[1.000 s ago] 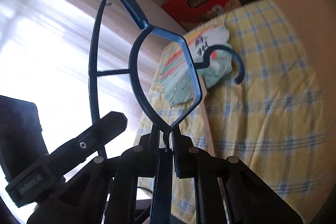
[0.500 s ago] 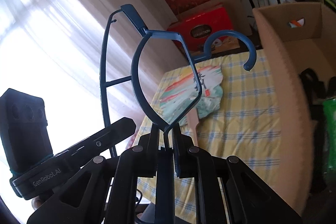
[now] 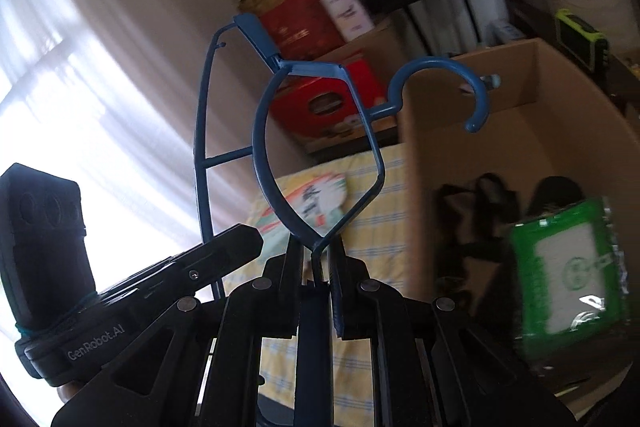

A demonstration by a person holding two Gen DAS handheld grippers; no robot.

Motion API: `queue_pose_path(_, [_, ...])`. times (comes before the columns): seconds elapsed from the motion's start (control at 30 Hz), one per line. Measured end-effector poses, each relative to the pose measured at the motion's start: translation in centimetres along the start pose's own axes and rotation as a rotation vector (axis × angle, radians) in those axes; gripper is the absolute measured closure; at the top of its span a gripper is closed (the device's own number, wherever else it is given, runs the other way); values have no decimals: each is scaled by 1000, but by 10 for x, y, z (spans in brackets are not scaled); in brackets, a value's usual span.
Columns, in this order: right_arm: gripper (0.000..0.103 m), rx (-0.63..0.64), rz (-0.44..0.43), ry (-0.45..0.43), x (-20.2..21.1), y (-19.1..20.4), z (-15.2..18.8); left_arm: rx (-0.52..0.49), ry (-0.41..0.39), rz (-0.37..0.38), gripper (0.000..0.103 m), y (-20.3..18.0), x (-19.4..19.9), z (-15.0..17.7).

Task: Organize objects
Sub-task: 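Lower the hanger into the box and open the right gripper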

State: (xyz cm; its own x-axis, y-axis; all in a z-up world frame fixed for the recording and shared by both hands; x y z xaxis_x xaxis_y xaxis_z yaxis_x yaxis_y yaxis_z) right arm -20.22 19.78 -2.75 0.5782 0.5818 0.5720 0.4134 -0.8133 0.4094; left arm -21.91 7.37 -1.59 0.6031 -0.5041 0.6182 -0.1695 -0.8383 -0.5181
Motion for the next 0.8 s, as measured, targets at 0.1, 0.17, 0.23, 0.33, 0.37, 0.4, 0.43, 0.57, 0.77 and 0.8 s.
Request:
queue_pose_path(0.1, [91,-20,31,-5,9,-21,-1,-24,27,6,94,-16,-20,0])
queue_pose_path(0.17, [91,-35,47,-1,12,-34,-1,-34,45,10,94,-25,-33,0])
queue_pose_path(0.23, [91,-50,65,2,15,-49,-1,-44,62,10,94,-34,-45,1])
queue_pose_path(0.33, [91,-66,88,3,22,-64,-2,-54,89,14,94,-44,-62,2])
queue_pose_path(0.37, [91,-74,96,3,24,-71,-2,-56,99,18,94,-47,-68,2])
queue_pose_path(0.4, [91,-80,99,3,24,-75,-2,-57,108,20,94,-50,-74,2])
queue_pose_path(0.43, [91,-88,104,4,25,-81,-3,-57,117,22,94,-52,-79,2])
queue_pose_path(0.57, [91,-122,109,21,22,-101,-4,-58,154,28,93,-58,-100,2])
queue_pose_path(0.77, [91,-138,135,70,12,-122,-2,-53,213,18,92,-59,-128,4])
queue_pose_path(0.8, [91,-142,138,83,8,-126,0,-54,219,12,92,-59,-132,5])
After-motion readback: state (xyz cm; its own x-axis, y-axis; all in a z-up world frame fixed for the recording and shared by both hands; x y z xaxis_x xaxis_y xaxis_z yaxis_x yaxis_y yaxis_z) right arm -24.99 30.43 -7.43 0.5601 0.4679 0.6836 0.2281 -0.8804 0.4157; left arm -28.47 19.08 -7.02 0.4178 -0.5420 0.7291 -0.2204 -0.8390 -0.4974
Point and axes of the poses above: each gripper's, at about its wrist camera, not at the fingertips, and x roughly against the way its jaws point, y to its left, z to its underside, the point moved 6 cm from there along -x, roughly the way its jaws point, and after that the axes turned 9 degrees about x, right-handed, at the moved point
